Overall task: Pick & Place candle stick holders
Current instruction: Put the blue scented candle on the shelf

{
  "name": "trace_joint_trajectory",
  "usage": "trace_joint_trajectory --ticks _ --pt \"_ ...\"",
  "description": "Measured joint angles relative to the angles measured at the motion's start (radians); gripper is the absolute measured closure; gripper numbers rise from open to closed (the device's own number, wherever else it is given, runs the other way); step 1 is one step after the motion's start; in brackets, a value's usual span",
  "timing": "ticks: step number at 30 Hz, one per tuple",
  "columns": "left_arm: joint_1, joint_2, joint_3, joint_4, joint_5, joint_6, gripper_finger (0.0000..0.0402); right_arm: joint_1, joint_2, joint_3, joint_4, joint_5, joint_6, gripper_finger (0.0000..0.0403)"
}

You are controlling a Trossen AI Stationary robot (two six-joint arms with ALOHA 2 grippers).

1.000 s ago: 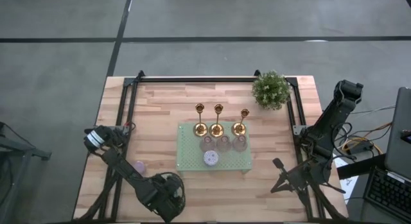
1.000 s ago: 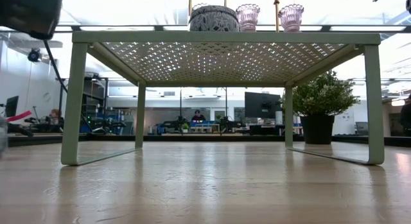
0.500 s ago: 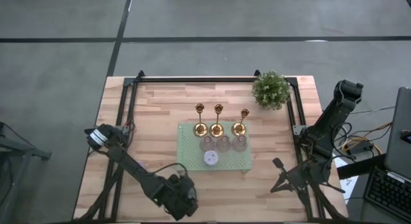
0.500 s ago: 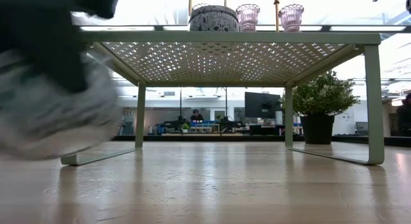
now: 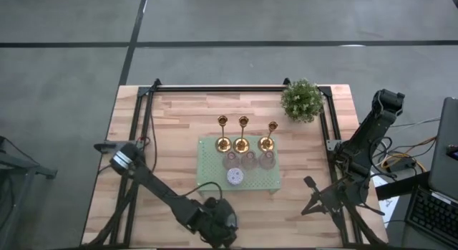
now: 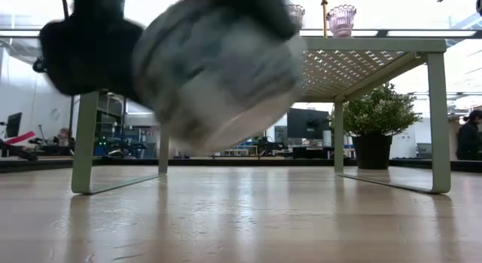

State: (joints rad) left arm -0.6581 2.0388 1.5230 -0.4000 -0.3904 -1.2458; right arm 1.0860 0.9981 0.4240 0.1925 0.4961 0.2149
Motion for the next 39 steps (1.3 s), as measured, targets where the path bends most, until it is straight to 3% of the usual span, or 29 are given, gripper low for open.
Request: trace_joint_trajectory --ticks 8,16,29,35,39 --pt "0.058 0.136 0.212 -0.127 0.021 0.04 0.0093 0.0 0.0 -0.002 0.001 0.0 0.007 0.0394" --pt "0.093 0.242 0.373 -0.262 0.129 0.102 0.0088 0.0 0.0 -0.005 0.0 0.0 0.014 0.0394" --pt "0.101 0.253 0.388 -0.264 0.109 0.128 0.0028 0.0 0.0 -0.008 0.006 -0.001 0.016 0.0394" --pt "0.099 0.218 0.389 -0.267 0.157 0.194 0.0025 0.0 0.0 -0.008 0.013 0.001 0.04 0.0394" --pt "0.076 0.184 0.388 -0.272 0.07 0.235 0.0028 0.0 0.0 -0.008 0.037 0.001 0.039 0.0394"
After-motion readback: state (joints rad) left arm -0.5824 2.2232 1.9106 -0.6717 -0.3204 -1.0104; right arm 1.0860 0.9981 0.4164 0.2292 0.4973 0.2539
